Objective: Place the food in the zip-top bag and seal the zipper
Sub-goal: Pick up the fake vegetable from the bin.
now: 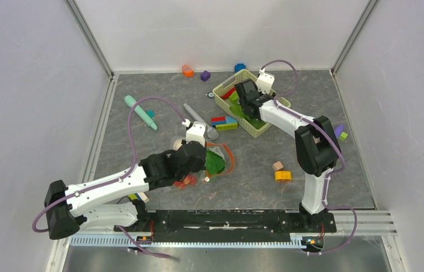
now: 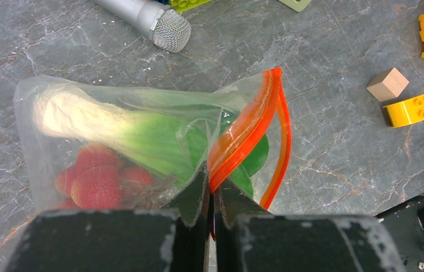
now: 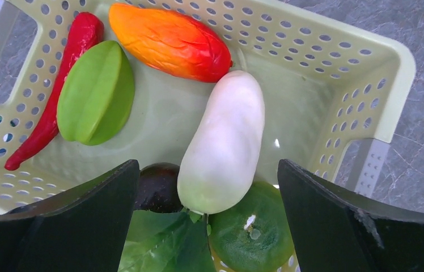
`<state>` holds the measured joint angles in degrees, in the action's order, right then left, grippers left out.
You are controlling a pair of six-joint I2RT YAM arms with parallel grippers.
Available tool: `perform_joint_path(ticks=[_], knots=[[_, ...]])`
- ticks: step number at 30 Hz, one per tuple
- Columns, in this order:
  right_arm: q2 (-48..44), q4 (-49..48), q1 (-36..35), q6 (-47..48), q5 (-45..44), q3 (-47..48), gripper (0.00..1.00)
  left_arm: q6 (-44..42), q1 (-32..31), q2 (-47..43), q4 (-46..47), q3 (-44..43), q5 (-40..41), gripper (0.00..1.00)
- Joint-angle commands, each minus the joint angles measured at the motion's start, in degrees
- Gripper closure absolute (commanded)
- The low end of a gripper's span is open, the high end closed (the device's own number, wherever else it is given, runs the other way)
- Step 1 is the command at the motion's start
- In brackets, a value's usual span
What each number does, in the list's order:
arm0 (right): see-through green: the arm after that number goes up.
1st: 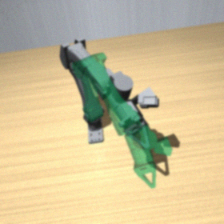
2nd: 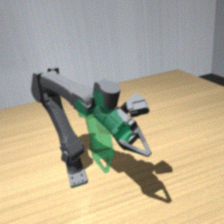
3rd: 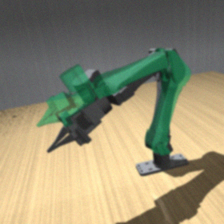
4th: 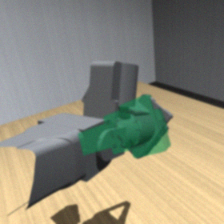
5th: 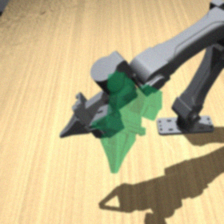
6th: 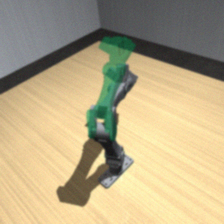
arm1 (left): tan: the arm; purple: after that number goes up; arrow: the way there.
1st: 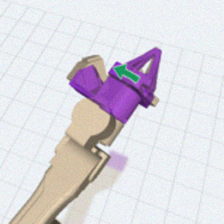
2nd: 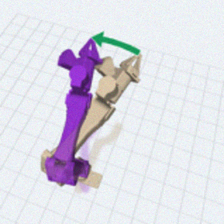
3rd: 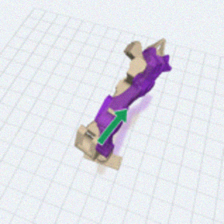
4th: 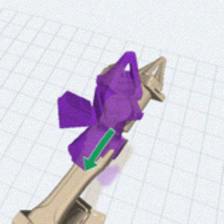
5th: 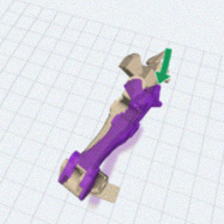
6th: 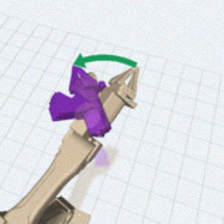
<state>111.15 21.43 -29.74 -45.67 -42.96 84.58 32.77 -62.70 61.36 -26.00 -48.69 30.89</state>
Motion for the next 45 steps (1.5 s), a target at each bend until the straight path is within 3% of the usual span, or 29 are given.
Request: perform_joint_path(ticks=[1,11,20,26,28,37,45], knots=[[1.1,-2.2,0.2,-1.5,0.3,-2.0,0.04,-1.1,0.2,-0.3,1.9,-0.9,0.0,0.94],[0.3,-5.7,0.6,-3.4,3.2,-7.2,0.16,-0.9,0.2,-0.4,2.0,-0.8,-0.3,0.94],[-1.3,-13.6,2.3,-2.8,6.4,-12.5,0.54,-0.9,0.3,-0.5,2.1,-0.8,-0.5,0.95],[-4.4,-20.9,2.4,2.7,6.5,-16.5,0.93,-1.0,0.3,-0.6,2.1,-0.8,-0.2,0.95],[-6.4,-24.9,2.4,5.9,6.9,-18.5,1.0,-0.9,0.2,-0.8,1.9,-0.8,0.1,0.96],[-14.4,-31.2,2.4,28.1,15.2,-22.9,1.0,-1.4,0.2,-3.1,3.6,0.5,-1.0,0.97],[-24.9,-37.5,2.4,37.8,21.5,-32.0,1.0,-2.0,0.2,-4.0,4.8,1.3,-1.6,0.97]])
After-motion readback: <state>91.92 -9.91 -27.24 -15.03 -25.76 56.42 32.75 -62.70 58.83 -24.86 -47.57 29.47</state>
